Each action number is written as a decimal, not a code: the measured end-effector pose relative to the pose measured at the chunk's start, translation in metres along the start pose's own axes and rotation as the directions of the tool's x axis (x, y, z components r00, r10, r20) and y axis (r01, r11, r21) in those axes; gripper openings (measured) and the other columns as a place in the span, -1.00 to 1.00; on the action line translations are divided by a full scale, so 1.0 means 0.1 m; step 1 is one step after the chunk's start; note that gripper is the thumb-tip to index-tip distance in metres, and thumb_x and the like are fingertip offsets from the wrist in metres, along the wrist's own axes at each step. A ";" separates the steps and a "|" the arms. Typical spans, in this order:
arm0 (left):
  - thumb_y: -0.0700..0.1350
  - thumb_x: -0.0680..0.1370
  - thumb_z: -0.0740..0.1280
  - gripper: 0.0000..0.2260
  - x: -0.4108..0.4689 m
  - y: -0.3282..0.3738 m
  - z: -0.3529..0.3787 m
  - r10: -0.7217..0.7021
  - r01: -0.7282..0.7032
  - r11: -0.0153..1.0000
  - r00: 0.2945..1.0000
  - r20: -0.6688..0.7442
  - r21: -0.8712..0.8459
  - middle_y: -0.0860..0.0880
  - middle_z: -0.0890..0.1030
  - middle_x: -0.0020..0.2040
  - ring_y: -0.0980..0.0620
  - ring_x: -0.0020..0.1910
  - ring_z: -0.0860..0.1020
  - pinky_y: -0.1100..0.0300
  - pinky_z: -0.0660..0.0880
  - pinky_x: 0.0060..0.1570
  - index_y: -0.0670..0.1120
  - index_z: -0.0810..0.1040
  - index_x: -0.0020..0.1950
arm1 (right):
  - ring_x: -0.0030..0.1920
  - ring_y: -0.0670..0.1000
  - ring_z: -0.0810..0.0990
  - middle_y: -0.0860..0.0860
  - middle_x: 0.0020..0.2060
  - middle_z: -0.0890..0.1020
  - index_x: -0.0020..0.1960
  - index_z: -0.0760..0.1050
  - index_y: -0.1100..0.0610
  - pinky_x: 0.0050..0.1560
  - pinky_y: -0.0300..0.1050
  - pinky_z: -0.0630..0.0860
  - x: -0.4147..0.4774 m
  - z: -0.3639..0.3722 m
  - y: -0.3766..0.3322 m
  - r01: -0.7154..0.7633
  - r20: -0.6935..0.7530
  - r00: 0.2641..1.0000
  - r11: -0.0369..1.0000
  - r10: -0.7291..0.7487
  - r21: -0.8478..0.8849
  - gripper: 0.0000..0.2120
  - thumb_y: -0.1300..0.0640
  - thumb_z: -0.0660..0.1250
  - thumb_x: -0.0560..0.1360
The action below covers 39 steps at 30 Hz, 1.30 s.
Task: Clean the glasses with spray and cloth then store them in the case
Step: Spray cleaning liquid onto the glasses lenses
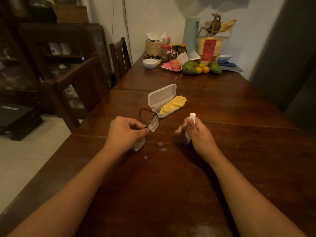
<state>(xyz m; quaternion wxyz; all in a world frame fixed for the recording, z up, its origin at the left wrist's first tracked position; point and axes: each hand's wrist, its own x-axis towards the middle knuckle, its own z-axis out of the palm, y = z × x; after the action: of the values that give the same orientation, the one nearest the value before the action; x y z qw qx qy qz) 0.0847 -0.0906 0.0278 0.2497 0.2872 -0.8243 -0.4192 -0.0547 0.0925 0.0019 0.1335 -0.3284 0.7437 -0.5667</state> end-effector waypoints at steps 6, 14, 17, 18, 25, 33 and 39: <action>-0.13 0.42 0.53 -0.95 0.05 -0.08 -0.07 0.051 -0.050 0.982 0.999 -0.004 0.180 0.15 0.64 -0.34 0.23 -0.37 0.56 0.45 0.33 -0.48 0.01 0.72 -0.21 | 0.01 -0.03 0.51 -0.03 0.05 0.53 0.04 0.42 -0.19 -0.06 -0.09 0.45 0.04 -0.15 0.08 -0.029 -0.022 0.999 0.997 0.028 -0.069 -0.79 -0.20 0.04 0.62; -0.09 0.45 0.49 -0.96 0.11 -0.19 -0.10 0.095 -0.102 0.965 0.995 0.040 0.240 0.14 0.63 -0.28 0.16 -0.24 0.60 0.15 0.59 -0.19 0.00 0.73 -0.12 | 0.21 -0.09 0.43 -0.10 0.25 0.45 0.20 0.45 -0.22 -0.05 -0.17 0.39 0.06 -0.12 0.12 -0.103 -0.150 0.984 0.995 0.100 -0.009 -0.79 0.07 0.23 0.65; -0.07 0.46 0.48 -0.93 0.13 -0.22 -0.10 0.133 -0.143 0.955 0.990 0.055 0.261 0.10 0.68 -0.19 0.16 -0.19 0.61 0.16 0.60 -0.11 0.02 0.74 -0.08 | 0.05 -0.20 0.45 -0.14 0.16 0.48 0.17 0.45 -0.20 -0.11 -0.21 0.38 0.06 -0.11 0.14 -0.115 -0.214 0.970 0.993 0.113 0.002 -0.80 0.09 0.25 0.64; -0.06 0.46 0.48 -0.92 0.13 -0.23 -0.10 0.142 -0.152 0.953 0.988 0.058 0.262 0.11 0.68 -0.19 0.17 -0.18 0.61 0.17 0.59 -0.11 0.03 0.74 -0.08 | 0.03 -0.22 0.45 -0.15 0.14 0.50 0.16 0.45 -0.19 -0.12 -0.22 0.38 0.05 -0.11 0.14 -0.120 -0.225 0.967 0.993 0.117 0.001 -0.80 0.09 0.25 0.64; -0.05 0.48 0.46 -0.91 0.16 -0.29 -0.11 0.165 -0.177 0.949 0.984 0.069 0.259 0.16 0.62 -0.24 0.23 -0.21 0.57 0.26 0.48 -0.22 0.03 0.73 -0.04 | 0.12 -0.12 0.51 -0.17 0.09 0.54 0.27 0.43 -0.12 0.10 -0.06 0.48 0.08 -0.10 0.16 -0.167 -0.294 0.946 0.984 0.140 -0.068 -0.74 0.11 0.28 0.63; -0.03 0.49 0.46 -0.90 0.20 -0.33 -0.11 0.167 -0.173 0.948 0.985 0.046 0.268 0.09 0.69 -0.14 0.16 -0.20 0.60 0.19 0.56 -0.19 0.03 0.72 -0.03 | 0.41 0.01 0.44 -0.02 0.34 0.55 0.42 0.40 -0.05 0.35 0.05 0.39 0.16 -0.15 0.18 -0.179 -0.309 0.943 0.972 0.125 -0.155 -0.58 0.19 0.32 0.60; -0.03 0.49 0.46 -0.91 0.19 -0.34 -0.10 0.164 -0.170 0.948 0.985 0.045 0.267 0.08 0.69 -0.17 0.20 -0.23 0.59 0.27 0.50 -0.26 0.04 0.72 -0.03 | 0.47 0.08 0.37 0.02 0.43 0.46 0.44 0.37 -0.04 0.34 0.07 0.38 0.15 -0.20 0.18 -0.197 -0.332 0.934 0.965 0.132 -0.171 -0.56 0.18 0.33 0.60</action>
<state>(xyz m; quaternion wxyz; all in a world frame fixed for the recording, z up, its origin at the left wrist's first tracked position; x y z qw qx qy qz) 0.0869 -0.1256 0.0083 0.2335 0.2432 -0.8978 -0.2833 -0.0840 0.1007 -0.0058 0.0251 -0.1809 0.8339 -0.5208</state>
